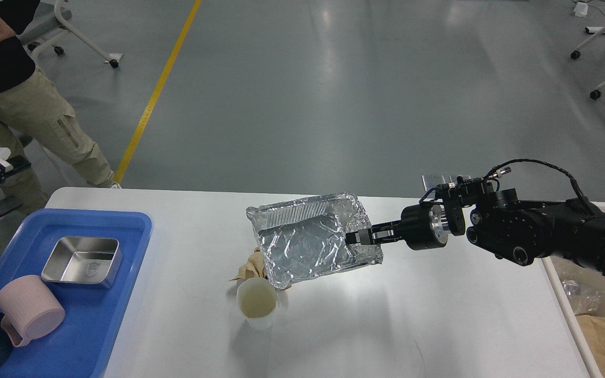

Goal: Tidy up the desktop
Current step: 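Hold the foil tray raised while the left gripper reaches out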

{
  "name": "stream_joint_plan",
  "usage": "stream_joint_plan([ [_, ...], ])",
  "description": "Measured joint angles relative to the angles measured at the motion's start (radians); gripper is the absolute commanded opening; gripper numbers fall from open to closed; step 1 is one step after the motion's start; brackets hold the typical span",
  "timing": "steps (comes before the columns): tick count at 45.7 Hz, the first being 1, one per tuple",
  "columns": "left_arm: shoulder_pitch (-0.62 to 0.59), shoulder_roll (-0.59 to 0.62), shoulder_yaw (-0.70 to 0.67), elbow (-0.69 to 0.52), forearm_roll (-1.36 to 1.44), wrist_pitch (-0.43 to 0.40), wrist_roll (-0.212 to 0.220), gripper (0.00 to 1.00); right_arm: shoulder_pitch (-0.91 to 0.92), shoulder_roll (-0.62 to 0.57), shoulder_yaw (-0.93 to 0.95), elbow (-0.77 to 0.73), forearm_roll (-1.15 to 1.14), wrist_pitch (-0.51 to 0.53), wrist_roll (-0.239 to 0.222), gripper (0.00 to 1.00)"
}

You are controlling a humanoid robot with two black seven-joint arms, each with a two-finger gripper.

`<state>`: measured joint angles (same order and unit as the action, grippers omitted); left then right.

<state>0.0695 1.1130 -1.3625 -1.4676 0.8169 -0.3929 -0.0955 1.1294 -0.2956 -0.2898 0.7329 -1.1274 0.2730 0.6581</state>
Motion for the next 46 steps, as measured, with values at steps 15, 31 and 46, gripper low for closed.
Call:
stream_joint_plan([
  [15,-0.015,0.06,0.08,-0.002,0.244,0.004,-0.007,0.97,-0.02,0.02,0.0,-0.02,0.0,-0.002,0.0,0.0],
  [31,-0.011,0.078,0.153,-0.008,0.335,0.005,-0.012,0.97,-0.028,0.021,-0.001,-0.021,0.0,-0.004,0.0,0.0],
  [46,0.02,0.067,0.164,-0.014,0.395,0.005,-0.023,0.97,-0.037,0.021,-0.002,-0.021,0.0,-0.005,0.0,0.0],
])
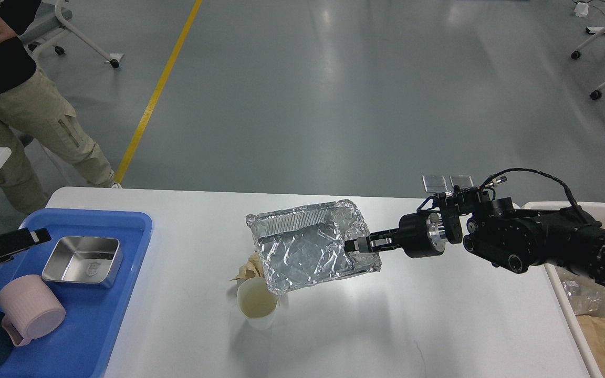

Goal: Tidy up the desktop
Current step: 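Hold the foil tray raised while the left gripper reaches out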

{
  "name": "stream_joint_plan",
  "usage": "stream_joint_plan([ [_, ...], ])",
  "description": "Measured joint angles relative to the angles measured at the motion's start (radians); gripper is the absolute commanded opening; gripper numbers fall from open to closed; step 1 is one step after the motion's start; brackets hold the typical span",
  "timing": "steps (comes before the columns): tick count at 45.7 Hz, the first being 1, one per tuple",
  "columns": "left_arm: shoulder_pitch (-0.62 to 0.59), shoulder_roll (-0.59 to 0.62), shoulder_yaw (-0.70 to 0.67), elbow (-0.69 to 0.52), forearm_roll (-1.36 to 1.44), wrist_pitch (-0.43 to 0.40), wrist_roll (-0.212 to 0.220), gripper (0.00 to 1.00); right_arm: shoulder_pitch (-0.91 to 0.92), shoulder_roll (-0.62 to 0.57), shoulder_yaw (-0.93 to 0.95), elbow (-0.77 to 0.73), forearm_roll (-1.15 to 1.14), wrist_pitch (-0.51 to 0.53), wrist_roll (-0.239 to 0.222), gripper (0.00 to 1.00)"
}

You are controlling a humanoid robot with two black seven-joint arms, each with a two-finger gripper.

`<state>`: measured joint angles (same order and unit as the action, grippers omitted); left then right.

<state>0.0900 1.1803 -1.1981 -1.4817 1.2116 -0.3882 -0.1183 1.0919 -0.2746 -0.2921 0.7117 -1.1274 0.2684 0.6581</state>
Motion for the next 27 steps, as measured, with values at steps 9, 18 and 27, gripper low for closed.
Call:
stream_joint_plan([
  [9,-0.02,0.01,0.001,0.003,0.0,0.001,-0.029,0.97,-0.006,0.0,-0.001,0.0,0.0,0.0,0.0,0.0],
  [18,-0.089,0.009,0.045,0.012,0.043,0.0,-0.078,0.97,-0.006,0.0,0.002,0.0,0.0,0.0,0.0,0.0],
  [27,-0.292,-0.019,0.265,0.027,0.074,-0.009,-0.092,0.97,-0.006,0.003,0.003,0.0,0.0,0.0,0.0,0.0],
])
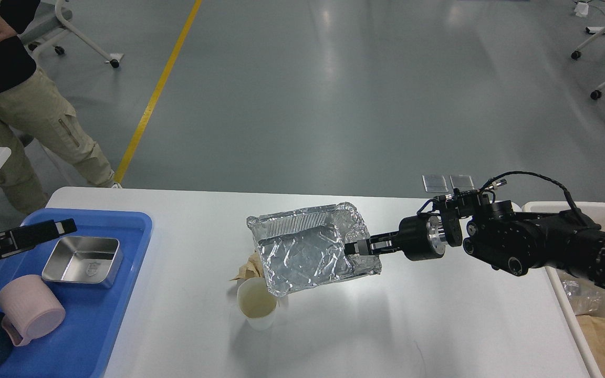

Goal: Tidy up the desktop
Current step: 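Hold the foil tray raised while the left gripper reaches out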

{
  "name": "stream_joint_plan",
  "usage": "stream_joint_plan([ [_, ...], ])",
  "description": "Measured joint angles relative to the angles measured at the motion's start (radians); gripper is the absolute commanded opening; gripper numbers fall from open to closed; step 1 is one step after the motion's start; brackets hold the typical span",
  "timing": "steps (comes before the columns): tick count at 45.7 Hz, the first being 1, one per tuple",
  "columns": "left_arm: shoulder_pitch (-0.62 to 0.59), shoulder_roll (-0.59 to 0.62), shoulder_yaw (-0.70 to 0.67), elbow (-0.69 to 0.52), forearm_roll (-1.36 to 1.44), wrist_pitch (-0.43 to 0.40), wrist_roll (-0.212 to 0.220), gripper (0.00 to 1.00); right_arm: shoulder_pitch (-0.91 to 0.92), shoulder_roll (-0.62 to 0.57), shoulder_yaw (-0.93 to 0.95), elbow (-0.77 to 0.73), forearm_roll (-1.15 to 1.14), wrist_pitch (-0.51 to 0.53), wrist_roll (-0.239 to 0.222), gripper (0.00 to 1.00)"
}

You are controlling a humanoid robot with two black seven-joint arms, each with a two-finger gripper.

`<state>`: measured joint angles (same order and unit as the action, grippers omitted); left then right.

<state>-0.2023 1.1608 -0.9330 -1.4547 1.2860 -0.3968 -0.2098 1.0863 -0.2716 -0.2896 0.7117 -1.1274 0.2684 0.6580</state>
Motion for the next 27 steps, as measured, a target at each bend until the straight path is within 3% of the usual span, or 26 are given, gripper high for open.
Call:
stream_joint_plan([
  [19,-0.45,-0.242,0.508,0.16,0.042,-0.001,-0.007,0.97,0.004,0.028,-0.003,-0.013,0.015,0.0,0.0,0.0],
  [27,-0.589,-0.311,0.741,0.167,0.142,-0.001,-0.043,0.97,0.001,0.031,-0.005,-0.025,0.015,0.0,0.0,0.0],
])
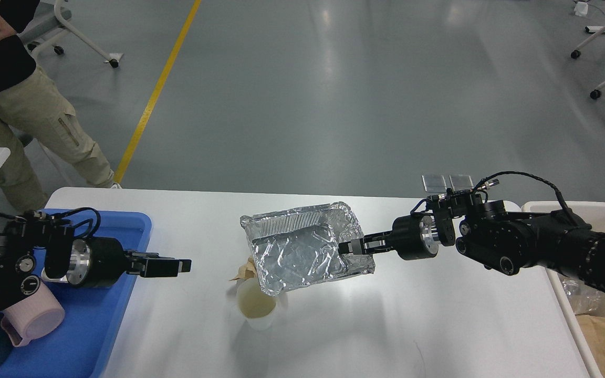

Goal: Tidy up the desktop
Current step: 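Hold the foil tray raised while the left gripper reaches out, then grasp the white paper cup with the left gripper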

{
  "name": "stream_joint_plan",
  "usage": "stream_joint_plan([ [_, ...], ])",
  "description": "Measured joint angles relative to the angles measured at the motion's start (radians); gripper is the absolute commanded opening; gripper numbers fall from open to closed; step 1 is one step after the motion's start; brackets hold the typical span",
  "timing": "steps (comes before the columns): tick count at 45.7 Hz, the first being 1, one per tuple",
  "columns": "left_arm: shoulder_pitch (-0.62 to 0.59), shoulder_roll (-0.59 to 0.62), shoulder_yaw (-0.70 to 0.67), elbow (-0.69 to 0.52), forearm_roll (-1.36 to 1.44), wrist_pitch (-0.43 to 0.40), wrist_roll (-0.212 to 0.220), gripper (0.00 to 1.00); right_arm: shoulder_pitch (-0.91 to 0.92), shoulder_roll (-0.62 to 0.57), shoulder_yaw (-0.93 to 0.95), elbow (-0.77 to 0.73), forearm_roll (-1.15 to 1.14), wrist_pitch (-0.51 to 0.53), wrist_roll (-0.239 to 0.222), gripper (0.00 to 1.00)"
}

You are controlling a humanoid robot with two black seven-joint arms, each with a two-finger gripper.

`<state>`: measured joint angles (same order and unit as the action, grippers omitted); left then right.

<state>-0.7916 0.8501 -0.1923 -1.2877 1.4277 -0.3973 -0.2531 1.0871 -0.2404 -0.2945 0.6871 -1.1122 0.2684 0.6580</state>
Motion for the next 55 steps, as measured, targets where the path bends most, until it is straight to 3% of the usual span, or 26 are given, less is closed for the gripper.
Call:
stream_joint_plan([
  [7,-0.116,-0.053,0.14,0.003,0.045,0.0,-0.026,0.97,-0.002,0.003,0.0,-0.008,0.001,0.0,0.0,0.0],
  [17,-0.203,-0.179,0.166,0.057,0.037,0.004,-0.033,0.97,-0.007,0.008,0.0,-0.009,0.003,0.0,0.0,0.0],
  [32,-0.238,-0.276,0.249,0.092,0.069,-0.015,-0.037,0.96,-0.007,0.005,0.001,-0.009,0.008,0.0,0.0,0.0],
  [44,-0.236,-0.346,0.29,0.159,0.133,-0.01,-0.092,0.95,-0.006,-0.001,0.003,-0.007,0.008,0.0,0.0,0.0],
  [51,-0.224,-0.395,0.293,0.211,0.14,-0.003,-0.137,0.85,-0.006,-0.003,0.003,-0.006,0.008,0.0,0.0,0.0],
  [55,-0.22,-0.41,0.293,0.223,0.164,0.005,-0.177,0.7,-0.005,-0.004,0.003,-0.005,0.008,0.0,0.0,0.0],
])
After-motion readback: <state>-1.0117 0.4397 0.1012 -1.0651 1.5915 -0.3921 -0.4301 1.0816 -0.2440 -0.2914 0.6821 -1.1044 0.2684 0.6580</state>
